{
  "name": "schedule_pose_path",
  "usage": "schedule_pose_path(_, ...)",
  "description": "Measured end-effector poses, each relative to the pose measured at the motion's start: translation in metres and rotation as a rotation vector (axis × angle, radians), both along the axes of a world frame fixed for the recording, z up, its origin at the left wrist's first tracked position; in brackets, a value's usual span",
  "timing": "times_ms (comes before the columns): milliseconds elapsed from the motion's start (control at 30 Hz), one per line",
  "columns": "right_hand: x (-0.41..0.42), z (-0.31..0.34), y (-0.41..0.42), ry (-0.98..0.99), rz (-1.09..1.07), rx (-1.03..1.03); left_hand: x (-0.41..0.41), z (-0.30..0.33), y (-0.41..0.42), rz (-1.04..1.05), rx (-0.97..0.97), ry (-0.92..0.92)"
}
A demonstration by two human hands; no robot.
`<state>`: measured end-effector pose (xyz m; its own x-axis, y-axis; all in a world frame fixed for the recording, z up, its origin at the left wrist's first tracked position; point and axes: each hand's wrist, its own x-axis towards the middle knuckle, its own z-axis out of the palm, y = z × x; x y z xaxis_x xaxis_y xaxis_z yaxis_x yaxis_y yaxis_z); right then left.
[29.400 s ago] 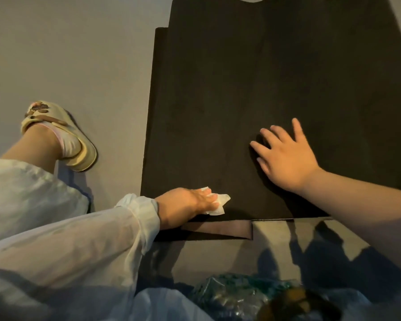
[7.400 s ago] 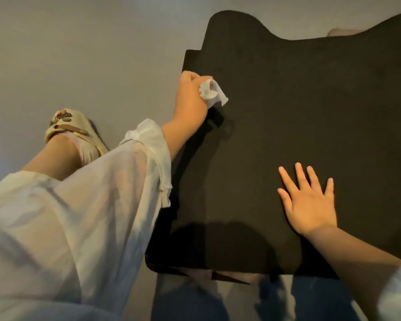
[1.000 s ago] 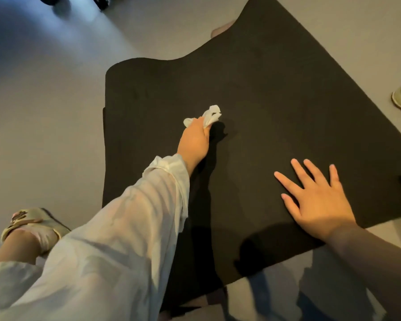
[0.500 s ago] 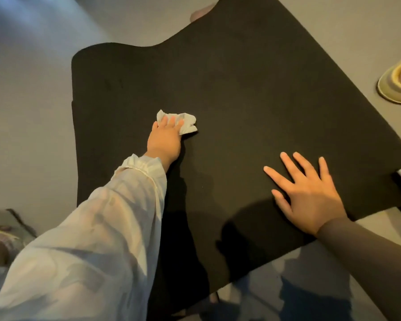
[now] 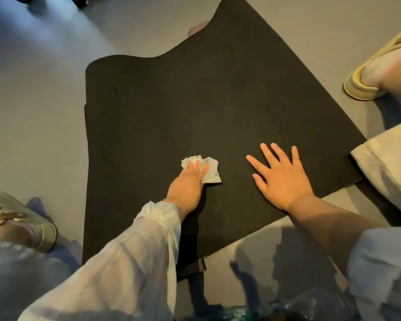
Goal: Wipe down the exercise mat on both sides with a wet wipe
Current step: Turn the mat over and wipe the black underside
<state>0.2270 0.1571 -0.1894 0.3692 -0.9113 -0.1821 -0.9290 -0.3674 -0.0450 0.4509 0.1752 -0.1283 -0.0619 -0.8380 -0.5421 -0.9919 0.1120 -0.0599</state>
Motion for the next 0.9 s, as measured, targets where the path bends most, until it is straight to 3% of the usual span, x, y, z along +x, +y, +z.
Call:
schedule_pose_path(167, -0.004, -0.005, 0.003, -0.005, 0.035, 0.013, -0.042, 0.017, 0.039, 0.043, 0.216, -0.100)
schedule_pose_path(267, -0.009, -0.003, 0.009, -0.007, 0.074, 0.037, -0.062, 0.024, 0.063, 0.135, 0.312, -0.044)
schedule_pose_path(400, -0.015, 0.005, 0.013, 0.013, 0.142, 0.104, -0.074, 0.020, 0.106, 0.233, 0.134, 0.162)
schedule_pose_path(500, -0.018, 0.012, 0.013, 0.009, 0.169, 0.151, -0.071, 0.024, 0.110, 0.295, 0.112, 0.227)
schedule_pose_path(567, -0.018, 0.014, 0.015, -0.018, 0.161, 0.157, -0.064, 0.031, 0.097, 0.387, 0.040, 0.367)
schedule_pose_path(700, -0.019, 0.022, 0.011, -0.140, 0.103, 0.123, -0.049, 0.039, 0.062, 0.731, -0.284, 0.730)
schedule_pose_path(800, -0.021, 0.028, -0.001, -0.155, 0.071, 0.015, -0.046, 0.043, 0.035, 0.961, -0.217, 1.195)
schedule_pose_path(900, -0.029, 0.027, -0.016, -0.080, -0.012, -0.060, -0.036, 0.032, 0.009, 0.978, -0.266, 1.090)
